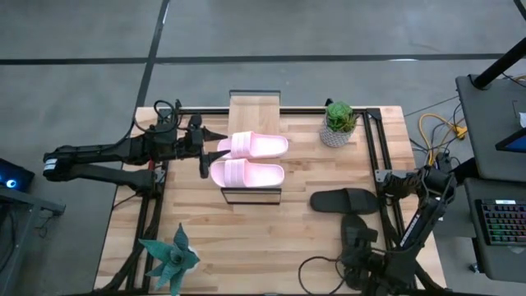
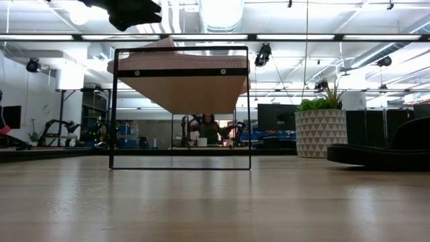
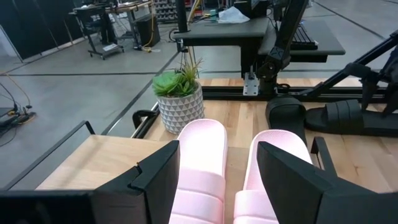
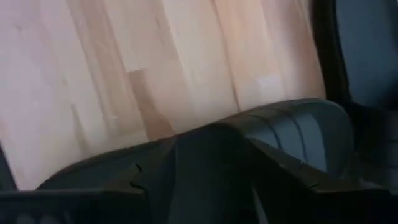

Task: Pick and place slides into the shelf
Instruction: Put the bottom black slipper on the shelf

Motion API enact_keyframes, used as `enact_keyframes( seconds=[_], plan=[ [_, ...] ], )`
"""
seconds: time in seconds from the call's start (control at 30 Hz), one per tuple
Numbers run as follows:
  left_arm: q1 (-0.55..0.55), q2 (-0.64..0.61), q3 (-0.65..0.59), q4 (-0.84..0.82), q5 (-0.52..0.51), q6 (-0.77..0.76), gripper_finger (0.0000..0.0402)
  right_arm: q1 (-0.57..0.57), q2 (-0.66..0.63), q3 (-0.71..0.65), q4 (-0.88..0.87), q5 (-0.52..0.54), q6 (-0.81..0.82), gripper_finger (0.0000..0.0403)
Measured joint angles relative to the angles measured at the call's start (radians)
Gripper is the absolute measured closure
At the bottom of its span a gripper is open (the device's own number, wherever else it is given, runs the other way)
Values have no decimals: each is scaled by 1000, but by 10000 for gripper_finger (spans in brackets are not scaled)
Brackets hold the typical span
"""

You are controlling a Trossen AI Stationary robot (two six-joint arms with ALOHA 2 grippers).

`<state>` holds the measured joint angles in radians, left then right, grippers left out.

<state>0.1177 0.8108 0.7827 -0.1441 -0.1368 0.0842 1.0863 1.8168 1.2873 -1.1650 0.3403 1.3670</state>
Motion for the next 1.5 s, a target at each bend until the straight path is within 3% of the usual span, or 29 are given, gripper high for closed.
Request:
enact_keyframes(
  seconds=[0.93,1.5],
  plan=[
    [0,58,0,5,1,-3,202,-2,1,57,-111,26,-200,300],
    [0,84,0,9,1,0,202,-2,1,-45,-103,-6,-249,309]
  ],
)
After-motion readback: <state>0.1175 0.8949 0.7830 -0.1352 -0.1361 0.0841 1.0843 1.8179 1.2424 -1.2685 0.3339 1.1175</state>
